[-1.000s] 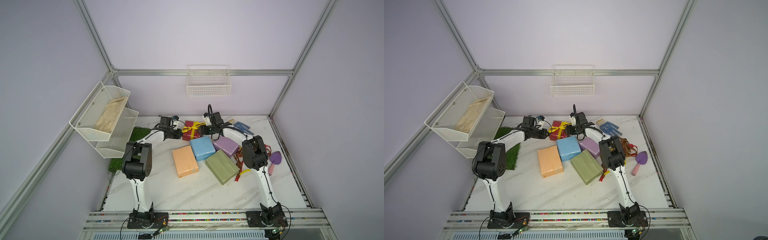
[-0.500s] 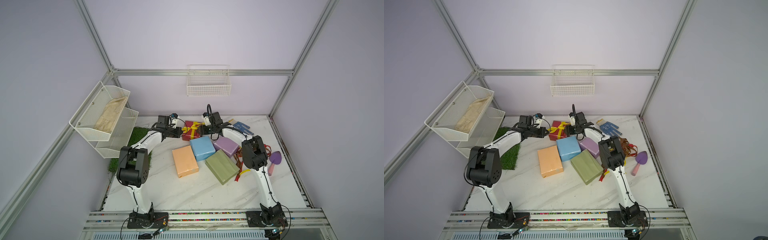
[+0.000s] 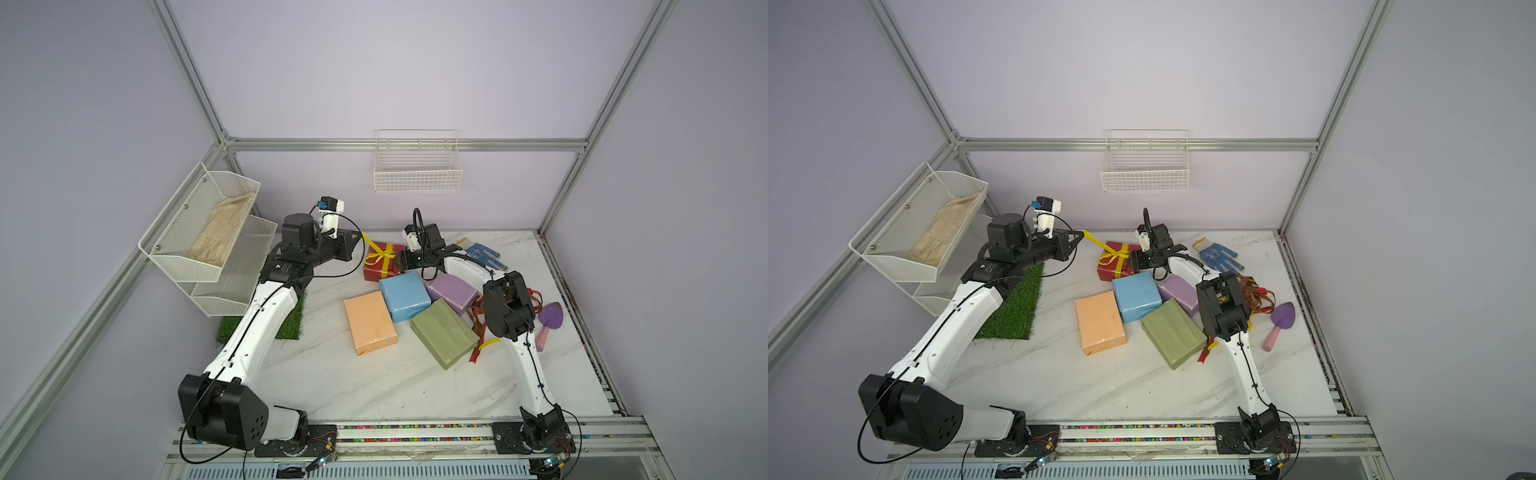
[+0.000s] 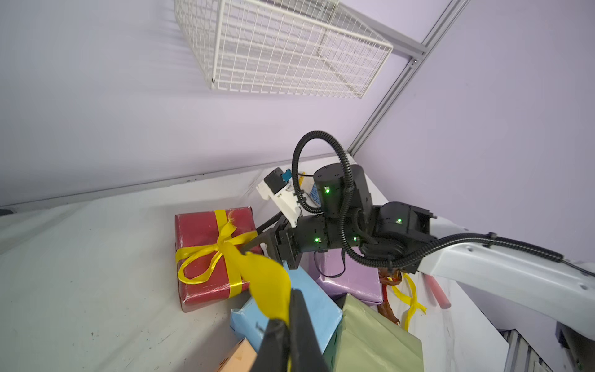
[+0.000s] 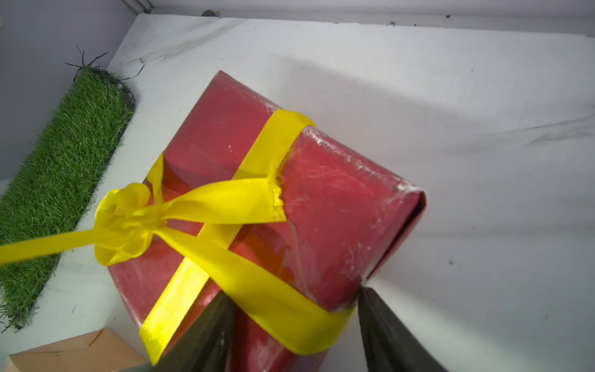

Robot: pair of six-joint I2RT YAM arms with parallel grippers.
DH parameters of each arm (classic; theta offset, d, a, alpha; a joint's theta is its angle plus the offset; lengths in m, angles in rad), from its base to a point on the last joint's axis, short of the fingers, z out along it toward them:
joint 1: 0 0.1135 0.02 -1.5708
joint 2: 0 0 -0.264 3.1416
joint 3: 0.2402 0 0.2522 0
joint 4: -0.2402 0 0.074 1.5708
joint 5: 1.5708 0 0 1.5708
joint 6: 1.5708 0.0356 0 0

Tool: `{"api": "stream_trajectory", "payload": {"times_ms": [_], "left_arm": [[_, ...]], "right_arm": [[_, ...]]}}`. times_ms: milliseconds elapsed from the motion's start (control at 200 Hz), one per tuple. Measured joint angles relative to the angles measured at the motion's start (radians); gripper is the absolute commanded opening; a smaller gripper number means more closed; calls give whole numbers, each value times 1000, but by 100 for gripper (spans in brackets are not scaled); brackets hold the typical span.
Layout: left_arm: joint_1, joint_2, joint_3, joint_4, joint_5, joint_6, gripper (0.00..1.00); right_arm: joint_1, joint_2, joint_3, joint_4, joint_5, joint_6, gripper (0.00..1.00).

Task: Untie the ribbon bows on the gift boxes
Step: Untie the ribbon from the gift box.

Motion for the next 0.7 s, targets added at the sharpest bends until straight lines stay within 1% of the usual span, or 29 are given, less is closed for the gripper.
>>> {"api": "stream_trajectory", "payload": {"times_ms": [115, 395, 560, 700], "left_arm": [[0, -58, 0, -1, -15, -25, 0], [0, -198, -3, 17, -114, -62, 0], [0, -204, -26, 24, -174, -61, 0], [0, -189, -68, 24, -198, -61, 0]], "right_arm": [[0, 0, -5, 6, -1, -10, 64], [1, -5, -20, 26, -7, -37, 63], [7, -78, -137, 87, 12, -80, 64], [11, -139, -198, 65, 27, -123, 64]]}}
